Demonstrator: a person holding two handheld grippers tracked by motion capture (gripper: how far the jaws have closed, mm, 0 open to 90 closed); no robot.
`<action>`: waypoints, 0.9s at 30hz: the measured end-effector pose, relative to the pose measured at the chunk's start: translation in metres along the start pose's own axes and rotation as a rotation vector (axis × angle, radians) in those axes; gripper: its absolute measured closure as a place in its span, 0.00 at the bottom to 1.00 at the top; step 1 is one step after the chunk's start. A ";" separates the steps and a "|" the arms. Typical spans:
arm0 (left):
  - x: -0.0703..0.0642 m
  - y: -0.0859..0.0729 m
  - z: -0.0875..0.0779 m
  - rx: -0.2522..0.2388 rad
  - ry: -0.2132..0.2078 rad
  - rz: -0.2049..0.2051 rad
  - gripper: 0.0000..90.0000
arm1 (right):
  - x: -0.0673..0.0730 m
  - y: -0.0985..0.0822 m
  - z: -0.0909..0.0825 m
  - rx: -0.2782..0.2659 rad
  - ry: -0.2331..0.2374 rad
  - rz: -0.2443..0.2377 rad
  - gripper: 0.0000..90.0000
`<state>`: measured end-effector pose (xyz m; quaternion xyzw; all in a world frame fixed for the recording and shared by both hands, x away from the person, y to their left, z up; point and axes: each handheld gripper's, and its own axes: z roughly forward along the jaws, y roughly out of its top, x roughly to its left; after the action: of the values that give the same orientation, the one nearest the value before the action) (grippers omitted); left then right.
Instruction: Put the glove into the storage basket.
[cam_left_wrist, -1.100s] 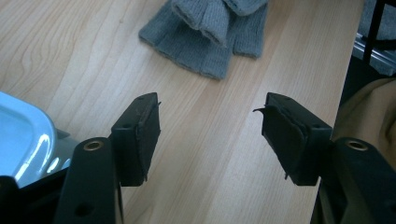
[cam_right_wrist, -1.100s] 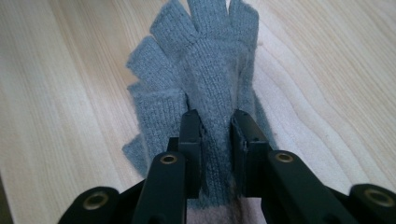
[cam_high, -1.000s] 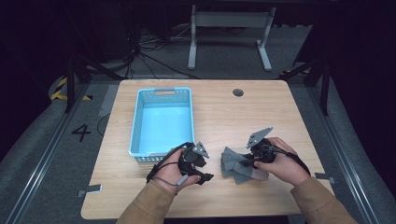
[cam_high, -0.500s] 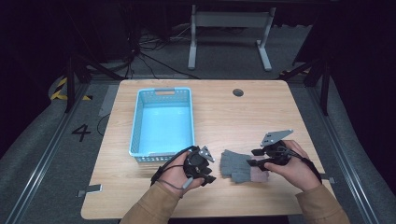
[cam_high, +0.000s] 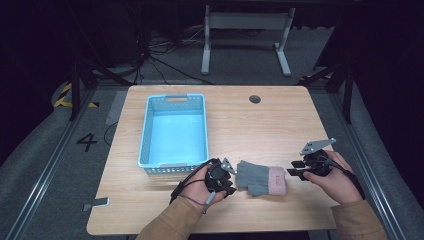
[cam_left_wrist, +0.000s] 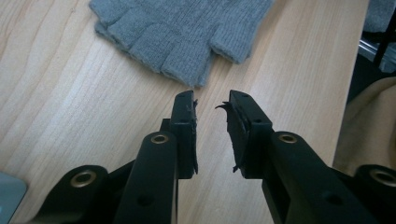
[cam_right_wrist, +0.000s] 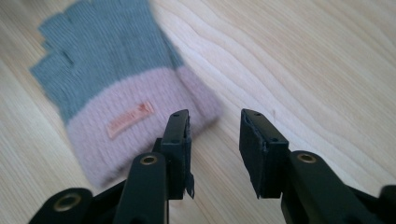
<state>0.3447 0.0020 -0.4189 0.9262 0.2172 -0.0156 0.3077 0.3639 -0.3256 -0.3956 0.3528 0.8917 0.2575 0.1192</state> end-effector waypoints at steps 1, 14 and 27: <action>0.001 0.000 0.002 0.001 0.000 -0.004 0.78 | -0.002 -0.002 0.001 0.006 -0.002 0.007 0.71; 0.004 0.002 0.016 0.010 -0.003 -0.025 0.81 | -0.003 -0.014 0.008 0.064 0.086 0.010 0.71; 0.006 0.007 0.029 0.047 0.001 -0.033 0.80 | 0.020 -0.017 -0.002 0.094 0.166 -0.049 0.66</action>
<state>0.3558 -0.0175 -0.4391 0.9296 0.2321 -0.0252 0.2852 0.3392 -0.3229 -0.4037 0.3135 0.9180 0.2405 0.0345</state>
